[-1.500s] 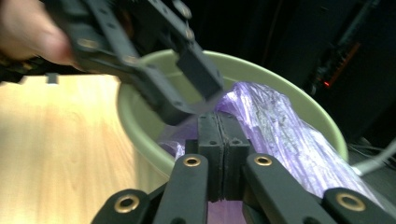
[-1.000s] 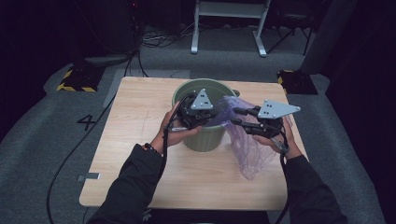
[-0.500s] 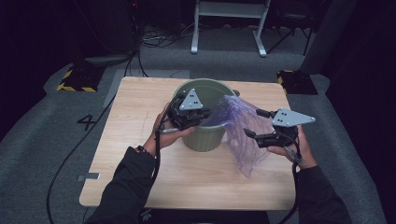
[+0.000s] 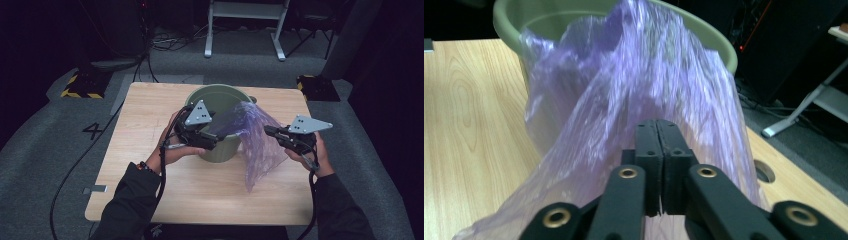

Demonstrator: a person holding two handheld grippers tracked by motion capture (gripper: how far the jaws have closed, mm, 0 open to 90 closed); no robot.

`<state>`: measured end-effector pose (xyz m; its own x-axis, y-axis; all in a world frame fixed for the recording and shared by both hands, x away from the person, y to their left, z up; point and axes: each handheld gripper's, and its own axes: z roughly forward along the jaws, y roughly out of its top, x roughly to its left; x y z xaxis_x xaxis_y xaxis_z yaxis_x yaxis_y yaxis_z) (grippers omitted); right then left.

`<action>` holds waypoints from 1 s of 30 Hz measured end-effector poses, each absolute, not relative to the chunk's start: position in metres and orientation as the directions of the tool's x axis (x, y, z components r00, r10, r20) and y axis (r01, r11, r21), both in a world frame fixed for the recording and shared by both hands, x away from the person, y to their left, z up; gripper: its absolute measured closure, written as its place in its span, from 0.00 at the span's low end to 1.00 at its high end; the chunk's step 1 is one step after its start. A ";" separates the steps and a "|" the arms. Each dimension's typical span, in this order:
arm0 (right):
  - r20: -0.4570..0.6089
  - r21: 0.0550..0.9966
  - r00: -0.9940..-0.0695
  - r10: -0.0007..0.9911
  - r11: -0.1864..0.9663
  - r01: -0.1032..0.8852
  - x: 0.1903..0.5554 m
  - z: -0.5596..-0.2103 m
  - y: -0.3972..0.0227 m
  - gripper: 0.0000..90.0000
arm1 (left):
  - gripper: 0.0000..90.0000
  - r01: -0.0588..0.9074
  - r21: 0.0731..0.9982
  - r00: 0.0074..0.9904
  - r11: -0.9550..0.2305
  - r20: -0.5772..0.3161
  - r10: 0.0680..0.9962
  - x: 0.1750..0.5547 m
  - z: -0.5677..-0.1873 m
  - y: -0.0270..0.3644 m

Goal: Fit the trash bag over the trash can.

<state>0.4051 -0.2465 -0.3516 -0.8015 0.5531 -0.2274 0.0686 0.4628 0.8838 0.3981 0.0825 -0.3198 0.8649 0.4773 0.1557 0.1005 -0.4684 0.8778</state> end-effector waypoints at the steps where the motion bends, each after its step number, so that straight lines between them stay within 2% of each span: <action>1: -0.227 0.886 -0.803 0.550 0.459 0.064 0.406 -0.351 -0.246 1.00 | 0.21 0.098 0.878 0.872 -0.468 0.150 0.465 0.397 -0.320 0.081; 2: -0.222 0.888 -0.806 0.549 0.455 0.066 0.407 -0.350 -0.245 0.97 | 0.19 0.094 0.877 0.870 -0.471 0.157 0.467 0.396 -0.319 0.080; 3: -0.219 0.889 -0.812 0.542 0.454 0.063 0.407 -0.349 -0.245 0.88 | 0.19 0.093 0.875 0.865 -0.475 0.165 0.473 0.394 -0.319 0.078; 4: -0.207 0.894 -0.814 0.543 0.443 0.068 0.407 -0.348 -0.246 0.69 | 0.19 0.090 0.875 0.866 -0.476 0.166 0.471 0.393 -0.319 0.078; 6: -0.203 0.896 -0.799 0.565 0.436 0.080 0.409 -0.347 -0.246 0.46 | 0.19 0.094 0.882 0.870 -0.462 0.153 0.468 0.391 -0.318 0.079; 9: -0.175 0.891 -0.802 0.571 0.438 0.118 0.413 -0.351 -0.247 0.31 | 0.19 0.089 0.890 0.872 -0.448 0.148 0.468 0.389 -0.318 0.083; 11: -0.168 0.880 -0.795 0.583 0.453 0.146 0.418 -0.357 -0.246 0.28 | 0.19 0.091 0.896 0.873 -0.435 0.138 0.467 0.387 -0.319 0.087; 12: -0.157 0.878 -0.792 0.589 0.451 0.161 0.420 -0.359 -0.246 0.30 | 0.19 0.091 0.897 0.870 -0.433 0.140 0.472 0.386 -0.320 0.089; 17: -0.159 0.861 -0.798 0.582 0.477 0.176 0.426 -0.366 -0.243 0.75 | 0.19 0.094 0.900 0.868 -0.426 0.136 0.478 0.383 -0.323 0.095; 20: -0.179 0.864 -0.810 0.559 0.483 0.143 0.424 -0.363 -0.242 0.94 | 0.19 0.095 0.899 0.870 -0.427 0.133 0.474 0.381 -0.324 0.096; 23: -0.185 0.875 -0.817 0.546 0.469 0.115 0.422 -0.357 -0.242 1.00 | 0.19 0.091 0.897 0.872 -0.432 0.138 0.469 0.378 -0.325 0.093; 30: -0.205 0.890 -0.814 0.544 0.449 0.076 0.419 -0.336 -0.234 0.98 | 0.19 0.066 0.894 0.884 -0.444 0.154 0.441 0.373 -0.323 0.083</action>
